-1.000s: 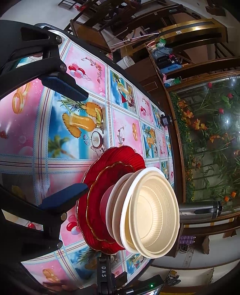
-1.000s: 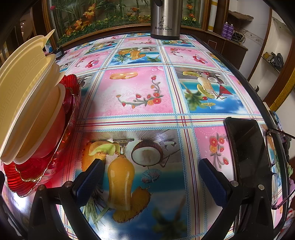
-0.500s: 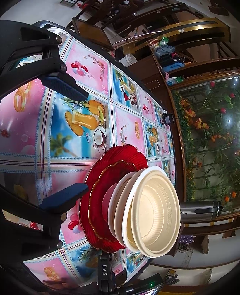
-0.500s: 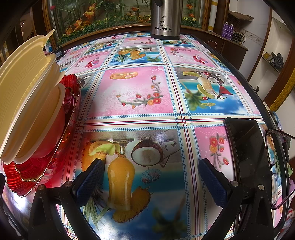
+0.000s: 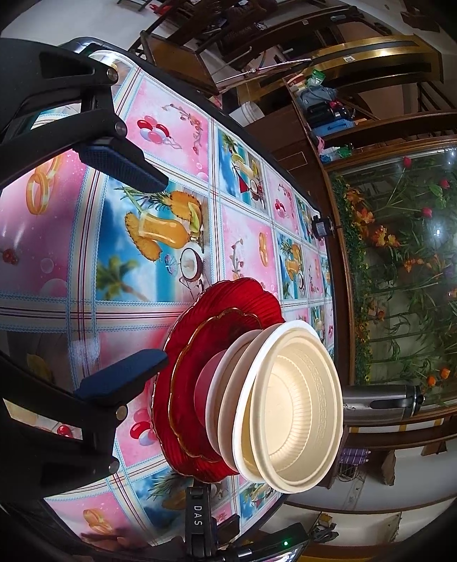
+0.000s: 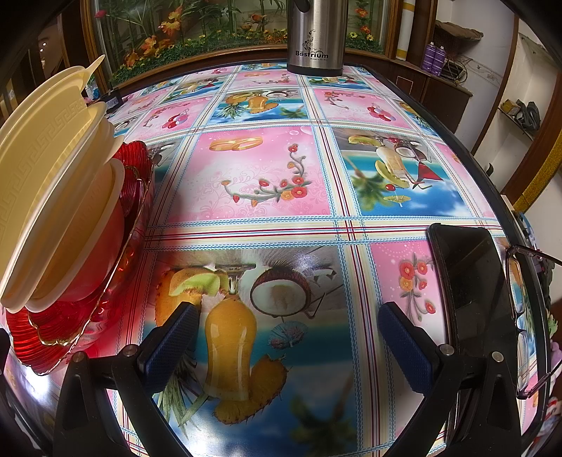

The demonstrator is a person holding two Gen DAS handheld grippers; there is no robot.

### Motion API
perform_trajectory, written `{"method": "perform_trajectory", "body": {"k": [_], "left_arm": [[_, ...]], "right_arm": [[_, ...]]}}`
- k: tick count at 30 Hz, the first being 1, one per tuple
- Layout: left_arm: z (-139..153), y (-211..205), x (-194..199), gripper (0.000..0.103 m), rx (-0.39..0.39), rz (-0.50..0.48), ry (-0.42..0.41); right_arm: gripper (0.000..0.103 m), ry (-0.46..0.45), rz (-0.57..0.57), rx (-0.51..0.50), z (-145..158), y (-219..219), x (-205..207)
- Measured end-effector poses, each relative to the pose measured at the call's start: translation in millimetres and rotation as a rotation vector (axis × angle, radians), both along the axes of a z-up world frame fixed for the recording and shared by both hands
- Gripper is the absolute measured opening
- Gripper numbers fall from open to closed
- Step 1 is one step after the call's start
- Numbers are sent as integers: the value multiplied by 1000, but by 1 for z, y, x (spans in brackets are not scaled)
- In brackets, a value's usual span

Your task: Organize plates and bowls

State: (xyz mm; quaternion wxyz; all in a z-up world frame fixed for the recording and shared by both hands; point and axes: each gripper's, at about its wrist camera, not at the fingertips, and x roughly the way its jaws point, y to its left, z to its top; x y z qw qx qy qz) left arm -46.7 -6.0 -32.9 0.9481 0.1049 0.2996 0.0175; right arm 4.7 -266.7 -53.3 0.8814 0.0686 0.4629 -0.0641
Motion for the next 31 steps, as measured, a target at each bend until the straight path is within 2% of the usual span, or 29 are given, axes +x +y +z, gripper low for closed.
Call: {"method": "perform_trajectory", "body": {"k": [18,26,29,31], "left_arm": [[1,0,-2,91,0,2,-6],[3,0,-3,91,-29,-37,13],[4,-1,-8,91,-7,-35,-16],[5,1,-8,91,-20,-43,-13]], "right_arm": [[103,0,0,-1,0,0,0],[103,0,0,0,0,0,0],[103,0,0,-1,0,0,0],[103,0,0,-1,0,0,0]]}}
